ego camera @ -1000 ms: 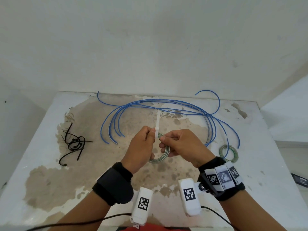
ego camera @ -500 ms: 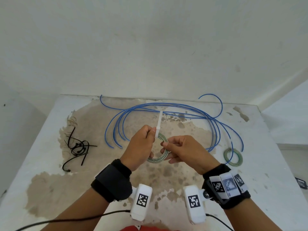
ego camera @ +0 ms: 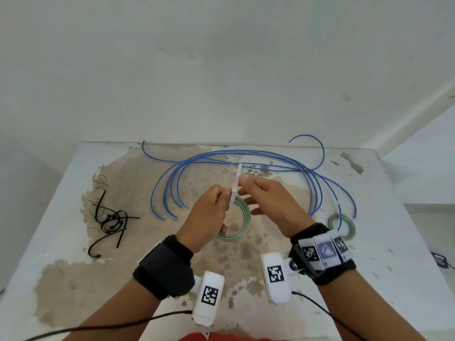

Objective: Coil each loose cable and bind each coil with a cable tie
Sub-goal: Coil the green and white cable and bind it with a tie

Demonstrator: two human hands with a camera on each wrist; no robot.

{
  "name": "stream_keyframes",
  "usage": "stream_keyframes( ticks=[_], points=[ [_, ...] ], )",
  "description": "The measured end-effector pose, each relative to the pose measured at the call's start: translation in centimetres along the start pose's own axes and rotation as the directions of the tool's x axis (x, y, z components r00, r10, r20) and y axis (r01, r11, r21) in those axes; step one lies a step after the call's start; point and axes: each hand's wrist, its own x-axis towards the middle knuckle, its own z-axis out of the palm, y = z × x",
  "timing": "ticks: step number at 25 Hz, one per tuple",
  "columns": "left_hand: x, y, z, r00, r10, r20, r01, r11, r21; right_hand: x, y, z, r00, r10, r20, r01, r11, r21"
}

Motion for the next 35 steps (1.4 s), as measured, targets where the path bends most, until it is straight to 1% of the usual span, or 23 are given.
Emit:
stream_keyframes(
  ticks=[2,4,9,13,17,21,23,25,30,33,35],
  points=[
    [-0.3,0.1,0.3,1.000,-0.005,0.018,0.005,1.000,0.003,0.7,-0.3,0.2,0.998,-0.059,0.025,0.058,0.998,0.020],
    [-0.5,0.0,0.4,1.000,-0.009,0.016,0.009,1.000,0.004,1.1,-0.3,0.2,0.993,-0.113,0.028,0.114,0.993,-0.026],
    [-0.7,-0.1,0.3,1.000,0.010,-0.017,-0.010,1.000,0.000,1.9,0.4,0.6,0.970,-0.235,-0.053,0.222,0.958,-0.184],
    [-0.9,-0.2,0.1,1.000,0.015,-0.010,-0.015,1.000,0.003,2.1,0.6,0.9,0.965,-0.255,-0.066,0.238,0.952,-0.193],
    [-1.2,-0.3,0.3,0.999,-0.012,0.030,0.012,1.000,-0.002,2.5,1.1,0.9,0.974,-0.217,-0.066,0.203,0.965,-0.168],
    [-1.2,-0.1,0.6,0.995,-0.087,0.048,0.091,0.991,-0.095,2.3,1.1,1.0,0.971,-0.231,-0.069,0.205,0.942,-0.266],
    [-1.2,-0.1,0.5,0.992,-0.114,0.051,0.120,0.985,-0.127,2.3,1.1,0.9,0.960,-0.264,-0.094,0.218,0.915,-0.339],
    [-1.2,0.0,0.5,0.991,-0.126,0.049,0.132,0.980,-0.146,2.4,1.2,1.0,0.949,-0.290,-0.123,0.228,0.901,-0.369],
    [-1.5,0.7,0.5,0.989,-0.148,0.009,0.147,0.973,-0.177,2.8,1.6,1.4,0.940,-0.308,-0.147,0.244,0.908,-0.339],
    [-1.6,0.7,0.4,0.992,-0.124,-0.011,0.122,0.985,-0.126,2.7,1.3,1.4,0.948,-0.289,-0.134,0.239,0.923,-0.301],
    [-1.5,0.6,0.4,0.993,-0.118,-0.011,0.116,0.987,-0.112,2.8,0.9,1.3,0.941,-0.296,-0.163,0.238,0.923,-0.303]
  ],
)
